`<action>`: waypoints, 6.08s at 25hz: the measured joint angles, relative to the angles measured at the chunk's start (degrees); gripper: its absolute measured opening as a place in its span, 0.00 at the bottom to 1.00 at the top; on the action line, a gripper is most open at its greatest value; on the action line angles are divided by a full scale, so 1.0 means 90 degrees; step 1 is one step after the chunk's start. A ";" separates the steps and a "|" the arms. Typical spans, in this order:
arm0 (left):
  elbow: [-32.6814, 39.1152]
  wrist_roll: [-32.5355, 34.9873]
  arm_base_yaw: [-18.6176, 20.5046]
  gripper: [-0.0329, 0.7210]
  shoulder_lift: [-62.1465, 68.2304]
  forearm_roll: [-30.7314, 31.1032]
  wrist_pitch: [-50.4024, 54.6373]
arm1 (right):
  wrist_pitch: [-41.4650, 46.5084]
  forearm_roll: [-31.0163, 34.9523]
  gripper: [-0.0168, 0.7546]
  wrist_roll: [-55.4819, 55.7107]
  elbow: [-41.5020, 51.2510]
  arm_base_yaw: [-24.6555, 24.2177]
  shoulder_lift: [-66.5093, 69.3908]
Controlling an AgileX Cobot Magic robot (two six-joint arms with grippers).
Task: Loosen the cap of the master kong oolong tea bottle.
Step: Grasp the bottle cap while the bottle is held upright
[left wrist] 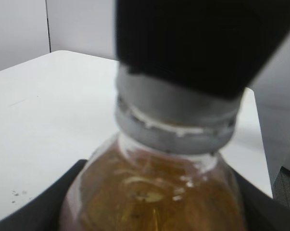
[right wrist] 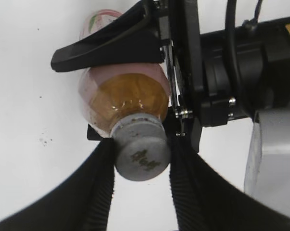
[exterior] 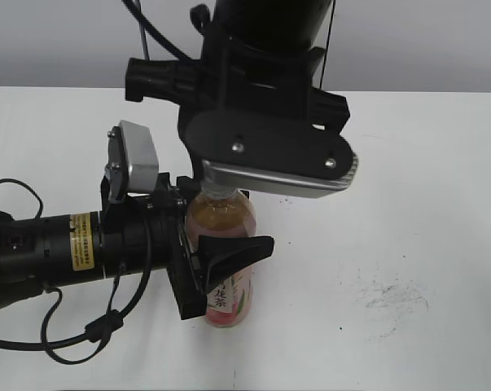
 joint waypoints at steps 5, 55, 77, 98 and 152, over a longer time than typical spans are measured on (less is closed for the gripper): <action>0.0000 -0.0006 0.0000 0.63 0.0000 0.0002 -0.0006 | 0.0020 0.0085 0.46 0.2280 0.0000 0.0000 0.0000; 0.0000 0.0003 0.0000 0.63 0.0000 0.0015 0.0001 | 0.0055 -0.0144 0.37 0.7637 0.0008 0.0012 0.0011; 0.0000 -0.0022 -0.0006 0.63 0.0000 0.0002 0.0001 | 0.0043 -0.0334 0.69 0.3919 0.0008 0.0141 0.0005; 0.0000 -0.0022 -0.0006 0.63 0.0000 -0.0016 0.0001 | 0.0055 -0.0665 0.66 1.6927 0.0008 0.0147 0.0005; 0.0000 -0.0028 -0.0006 0.63 0.0000 -0.0001 0.0001 | 0.0062 -0.0399 0.76 0.9956 -0.0011 0.0154 -0.0008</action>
